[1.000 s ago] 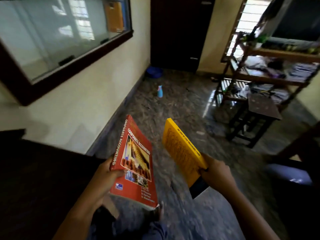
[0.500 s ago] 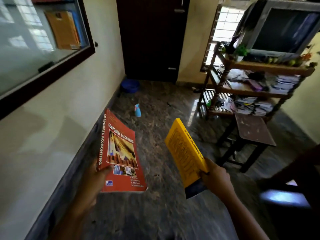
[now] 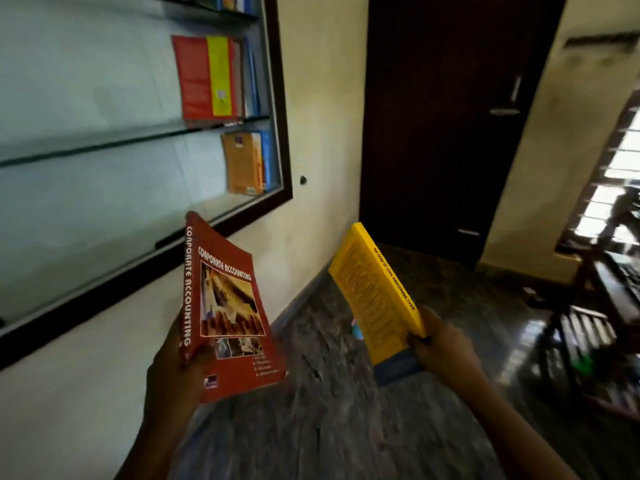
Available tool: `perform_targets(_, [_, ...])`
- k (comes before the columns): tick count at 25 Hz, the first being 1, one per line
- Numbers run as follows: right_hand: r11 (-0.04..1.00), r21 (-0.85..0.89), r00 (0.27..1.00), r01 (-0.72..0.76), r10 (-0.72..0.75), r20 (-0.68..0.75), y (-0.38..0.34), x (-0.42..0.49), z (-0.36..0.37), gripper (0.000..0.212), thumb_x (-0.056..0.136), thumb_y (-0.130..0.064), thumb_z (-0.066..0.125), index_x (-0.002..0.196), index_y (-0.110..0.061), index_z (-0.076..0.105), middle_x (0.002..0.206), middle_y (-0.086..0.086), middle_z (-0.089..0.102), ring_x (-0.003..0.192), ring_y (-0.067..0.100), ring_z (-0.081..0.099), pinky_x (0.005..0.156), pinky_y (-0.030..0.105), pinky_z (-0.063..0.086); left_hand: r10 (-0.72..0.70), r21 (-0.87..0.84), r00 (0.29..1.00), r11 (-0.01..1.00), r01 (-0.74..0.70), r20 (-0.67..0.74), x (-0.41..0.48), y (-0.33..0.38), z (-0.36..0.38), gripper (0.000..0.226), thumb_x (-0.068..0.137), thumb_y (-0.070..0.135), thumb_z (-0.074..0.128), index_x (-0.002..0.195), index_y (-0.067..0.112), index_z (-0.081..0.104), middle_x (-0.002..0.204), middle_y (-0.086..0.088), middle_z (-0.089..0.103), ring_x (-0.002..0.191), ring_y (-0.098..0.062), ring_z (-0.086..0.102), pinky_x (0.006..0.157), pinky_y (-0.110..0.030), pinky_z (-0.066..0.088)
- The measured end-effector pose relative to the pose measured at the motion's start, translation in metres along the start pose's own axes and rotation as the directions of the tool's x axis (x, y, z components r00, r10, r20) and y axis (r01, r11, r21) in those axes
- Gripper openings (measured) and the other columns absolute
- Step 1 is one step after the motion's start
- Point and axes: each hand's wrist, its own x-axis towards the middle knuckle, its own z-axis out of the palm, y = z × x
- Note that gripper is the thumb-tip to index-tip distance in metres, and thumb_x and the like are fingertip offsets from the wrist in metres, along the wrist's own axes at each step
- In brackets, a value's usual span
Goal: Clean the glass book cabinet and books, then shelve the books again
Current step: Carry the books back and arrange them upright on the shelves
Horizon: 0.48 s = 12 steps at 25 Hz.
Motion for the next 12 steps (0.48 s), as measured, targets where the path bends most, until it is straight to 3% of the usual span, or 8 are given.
perform_targets(5, [0.946, 0.162, 0.959, 0.282, -0.278, -0.048, -0.049, 0.163, -0.002, 0.048, 0.089, -0.023, 0.058, 0.135, -0.026, 0.042, 0.108, 0.006, 0.065, 0.102, 0.024, 0.061, 0.077, 0.026, 0.04, 0.088, -0.18, 0.982, 0.977, -0.118, -0.169, 0.093, 0.057, 0.043, 0.051, 0.087, 0.002, 0.058, 0.132, 0.026, 0.05, 0.115, -0.012, 0.063, 0.087, -0.034, 0.064, 0.085, -0.056, 0.048])
perform_targets(8, [0.875, 0.302, 0.925, 0.38, -0.363, -0.112, -0.092, 0.26, 0.0, 0.043, 0.089, -0.02, 0.059, 0.131, -0.02, 0.047, 0.099, 0.007, 0.065, 0.093, 0.024, 0.063, 0.076, 0.025, 0.044, 0.204, -0.17, 0.955, 0.955, -0.242, -0.214, 0.159, 0.092, 0.076, 0.05, 0.09, 0.005, 0.055, 0.134, 0.027, 0.048, 0.116, -0.008, 0.062, 0.089, -0.032, 0.064, 0.083, -0.052, 0.049])
perform_targets(12, [0.765, 0.459, 0.891, 0.452, -0.407, -0.199, -0.143, 0.379, -0.004, 0.042, 0.089, -0.021, 0.06, 0.129, -0.022, 0.049, 0.103, 0.005, 0.066, 0.094, 0.025, 0.063, 0.084, 0.042, 0.051, 0.302, -0.119, 0.892, 0.926, -0.358, -0.336, 0.249, 0.137, 0.12, 0.051, 0.091, 0.008, 0.054, 0.135, 0.032, 0.046, 0.121, -0.006, 0.061, 0.096, -0.032, 0.064, 0.084, -0.053, 0.051])
